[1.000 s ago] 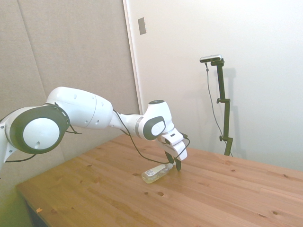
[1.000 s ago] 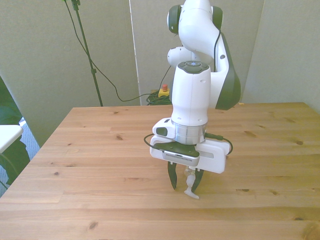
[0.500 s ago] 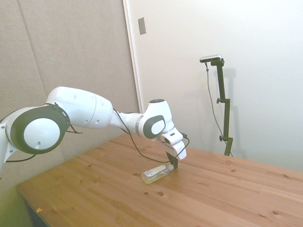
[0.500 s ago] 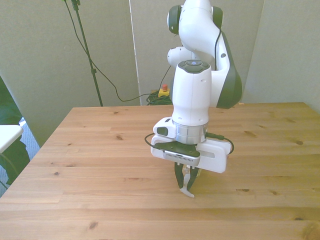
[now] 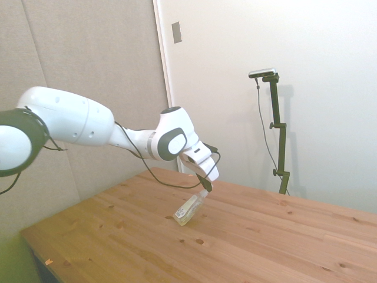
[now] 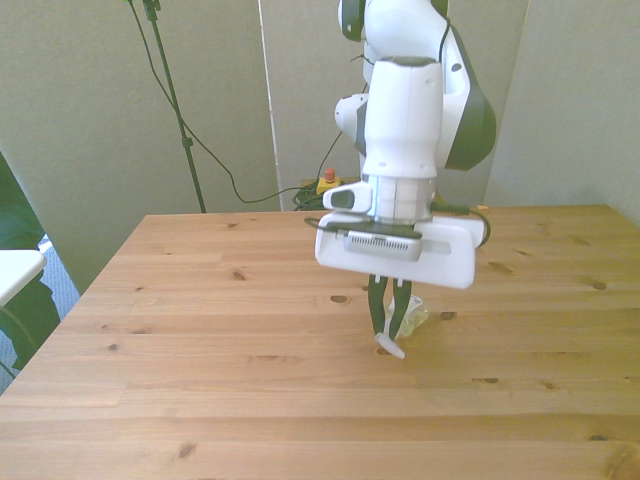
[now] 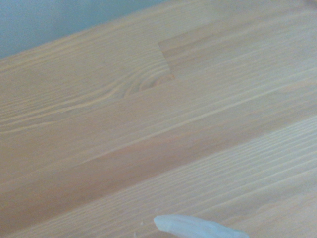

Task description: Stand the sanitizer

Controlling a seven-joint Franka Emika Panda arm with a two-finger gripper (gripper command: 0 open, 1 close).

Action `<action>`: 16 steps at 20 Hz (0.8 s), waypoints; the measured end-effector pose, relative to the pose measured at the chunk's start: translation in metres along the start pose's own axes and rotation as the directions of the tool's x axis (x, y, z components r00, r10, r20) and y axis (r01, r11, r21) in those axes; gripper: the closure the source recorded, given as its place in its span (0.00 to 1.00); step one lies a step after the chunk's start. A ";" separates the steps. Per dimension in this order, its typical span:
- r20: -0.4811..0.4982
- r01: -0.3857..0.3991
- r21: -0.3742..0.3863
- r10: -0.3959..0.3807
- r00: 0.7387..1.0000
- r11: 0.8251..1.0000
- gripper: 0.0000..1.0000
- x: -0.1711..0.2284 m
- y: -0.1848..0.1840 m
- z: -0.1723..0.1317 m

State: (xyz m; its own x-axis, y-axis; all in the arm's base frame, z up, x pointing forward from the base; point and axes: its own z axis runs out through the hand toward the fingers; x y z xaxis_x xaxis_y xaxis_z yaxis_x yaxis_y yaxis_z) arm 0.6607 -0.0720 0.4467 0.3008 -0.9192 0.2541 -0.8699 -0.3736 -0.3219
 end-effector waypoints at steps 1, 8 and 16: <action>-0.019 0.004 0.017 -0.003 1.000 1.000 1.00 -0.007 0.005 -0.013; -0.191 0.021 0.148 0.008 0.982 0.989 1.00 -0.056 0.040 -0.077; -0.416 -0.063 0.262 0.171 0.893 0.963 1.00 -0.028 0.051 -0.076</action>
State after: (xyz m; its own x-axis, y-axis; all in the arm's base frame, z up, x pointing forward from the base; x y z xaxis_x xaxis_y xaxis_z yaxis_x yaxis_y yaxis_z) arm 0.5778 -0.0557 0.4917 -0.0427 -0.8335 0.5509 -0.7542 -0.3347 -0.5649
